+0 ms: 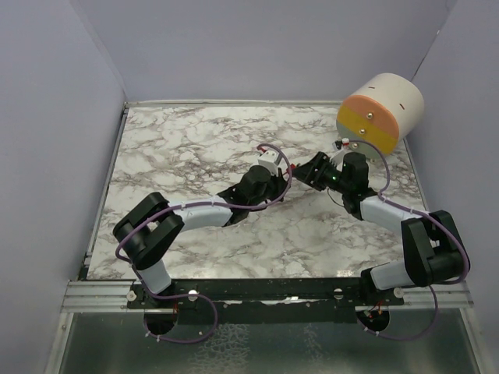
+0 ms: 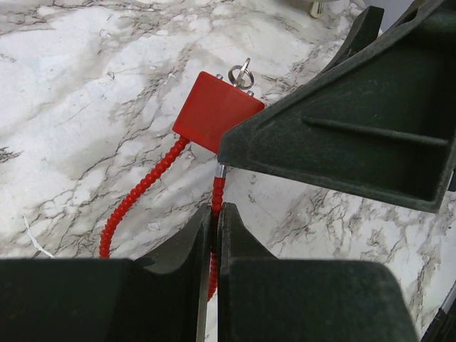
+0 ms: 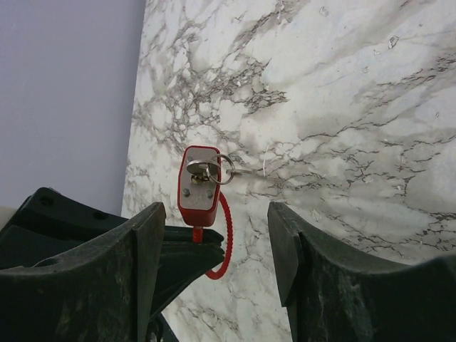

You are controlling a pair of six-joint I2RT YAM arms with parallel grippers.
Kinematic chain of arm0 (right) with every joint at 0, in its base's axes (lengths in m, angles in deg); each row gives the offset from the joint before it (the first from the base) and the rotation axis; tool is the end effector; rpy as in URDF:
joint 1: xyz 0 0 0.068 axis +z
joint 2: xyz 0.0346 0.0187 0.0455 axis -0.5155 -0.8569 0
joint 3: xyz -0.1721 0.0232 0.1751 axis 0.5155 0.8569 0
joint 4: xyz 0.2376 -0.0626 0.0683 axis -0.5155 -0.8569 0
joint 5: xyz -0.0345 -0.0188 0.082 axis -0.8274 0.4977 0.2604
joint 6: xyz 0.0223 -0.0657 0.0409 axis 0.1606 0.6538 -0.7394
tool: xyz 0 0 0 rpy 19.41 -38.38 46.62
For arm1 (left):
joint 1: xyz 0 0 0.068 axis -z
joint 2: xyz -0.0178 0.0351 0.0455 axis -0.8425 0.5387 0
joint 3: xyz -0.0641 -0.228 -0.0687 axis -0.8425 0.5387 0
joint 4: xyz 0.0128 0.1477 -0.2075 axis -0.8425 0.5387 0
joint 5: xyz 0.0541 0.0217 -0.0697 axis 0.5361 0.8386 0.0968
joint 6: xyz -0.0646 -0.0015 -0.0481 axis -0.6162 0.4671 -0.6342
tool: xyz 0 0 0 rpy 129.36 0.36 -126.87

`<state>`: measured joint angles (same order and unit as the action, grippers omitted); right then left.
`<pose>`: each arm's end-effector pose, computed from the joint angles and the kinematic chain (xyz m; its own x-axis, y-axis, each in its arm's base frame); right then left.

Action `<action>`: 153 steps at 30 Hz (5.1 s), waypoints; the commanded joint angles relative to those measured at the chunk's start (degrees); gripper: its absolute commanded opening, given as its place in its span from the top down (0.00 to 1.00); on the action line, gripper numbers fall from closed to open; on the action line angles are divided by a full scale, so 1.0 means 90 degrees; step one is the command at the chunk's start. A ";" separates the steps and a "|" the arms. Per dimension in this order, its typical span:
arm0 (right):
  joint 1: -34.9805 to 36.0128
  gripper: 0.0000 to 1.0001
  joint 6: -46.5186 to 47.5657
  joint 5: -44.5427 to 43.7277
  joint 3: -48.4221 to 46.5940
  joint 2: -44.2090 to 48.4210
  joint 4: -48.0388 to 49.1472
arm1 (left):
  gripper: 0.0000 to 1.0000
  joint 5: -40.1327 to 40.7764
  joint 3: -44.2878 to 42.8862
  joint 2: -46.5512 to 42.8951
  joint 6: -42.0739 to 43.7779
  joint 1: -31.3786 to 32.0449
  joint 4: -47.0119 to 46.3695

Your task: Unlock with the key

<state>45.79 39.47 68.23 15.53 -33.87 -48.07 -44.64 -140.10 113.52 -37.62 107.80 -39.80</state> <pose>0.2968 0.1122 0.1612 -0.7349 0.5098 -0.4472 -0.1248 0.5465 0.8281 0.2564 -0.2990 0.1774 -0.5319 -0.1586 -0.8318 0.5039 0.7302 -0.4614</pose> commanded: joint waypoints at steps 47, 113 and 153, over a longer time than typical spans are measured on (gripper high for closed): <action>-0.0029 0.99 0.0211 -0.0095 -0.0225 -0.0075 -0.0190 | 1.00 0.0585 -0.0581 0.0241 0.0212 0.0374 0.0243; -0.0274 0.99 0.0494 0.0886 -0.0116 -0.0191 0.0081 | 1.00 -0.0777 -0.0312 0.0224 0.2367 -0.0443 -0.0135; -0.0449 0.99 0.0492 0.1030 -0.0102 -0.0155 0.0048 | 0.86 -0.1312 0.0211 -0.0117 0.3121 -0.0053 -0.0797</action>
<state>42.14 44.19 77.41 14.51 -36.03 -48.92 -57.23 -138.96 116.03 -9.97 107.03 -44.32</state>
